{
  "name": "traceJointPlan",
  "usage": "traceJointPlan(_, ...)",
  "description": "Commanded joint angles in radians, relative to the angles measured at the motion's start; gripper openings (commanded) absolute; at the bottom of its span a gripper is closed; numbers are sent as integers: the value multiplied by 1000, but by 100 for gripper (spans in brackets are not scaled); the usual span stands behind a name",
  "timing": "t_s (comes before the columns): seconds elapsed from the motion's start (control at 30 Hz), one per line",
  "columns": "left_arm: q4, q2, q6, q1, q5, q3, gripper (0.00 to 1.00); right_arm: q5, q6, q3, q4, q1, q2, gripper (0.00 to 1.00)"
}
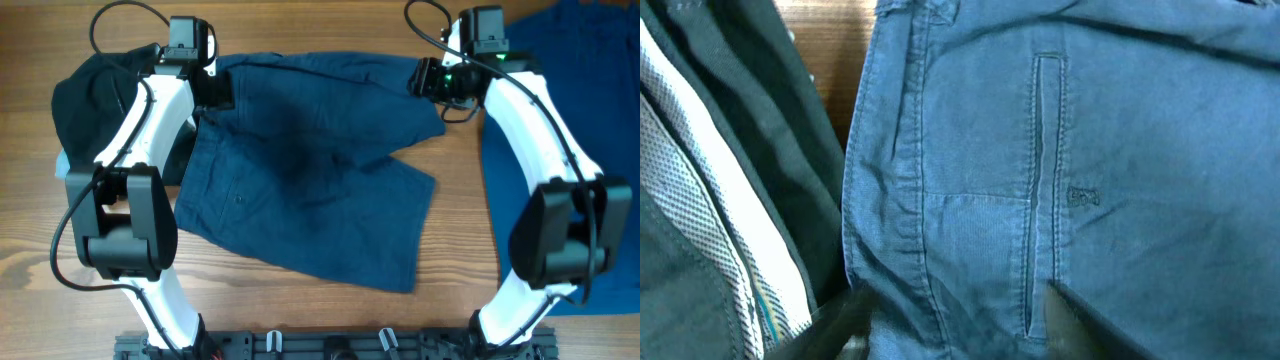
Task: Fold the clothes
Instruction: 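Grasp the shorts waistband corners with both grippers and spread them flat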
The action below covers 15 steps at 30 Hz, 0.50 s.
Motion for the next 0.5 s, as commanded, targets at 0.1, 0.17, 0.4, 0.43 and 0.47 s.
traceJointPlan(0.1,-32,-3,-1,-3,-9,8,79,-69,82,-11,188,1,195,59)
traceJointPlan(0.17,-55,-3,-2,-5,-9,8,79,-87,110,-11,257,1,238,59)
traceJointPlan(0.4,-138,-22,-1,-8,-2,8,77,-91,179,-11,407,4,318,48)
traceJointPlan(0.43,-148,-29,-2,-8,-2,8,76,-91,180,-11,423,4,329,45)
traceJointPlan(0.47,-156,-36,-2,-8,-2,8,75,-94,187,-11,429,4,332,43)
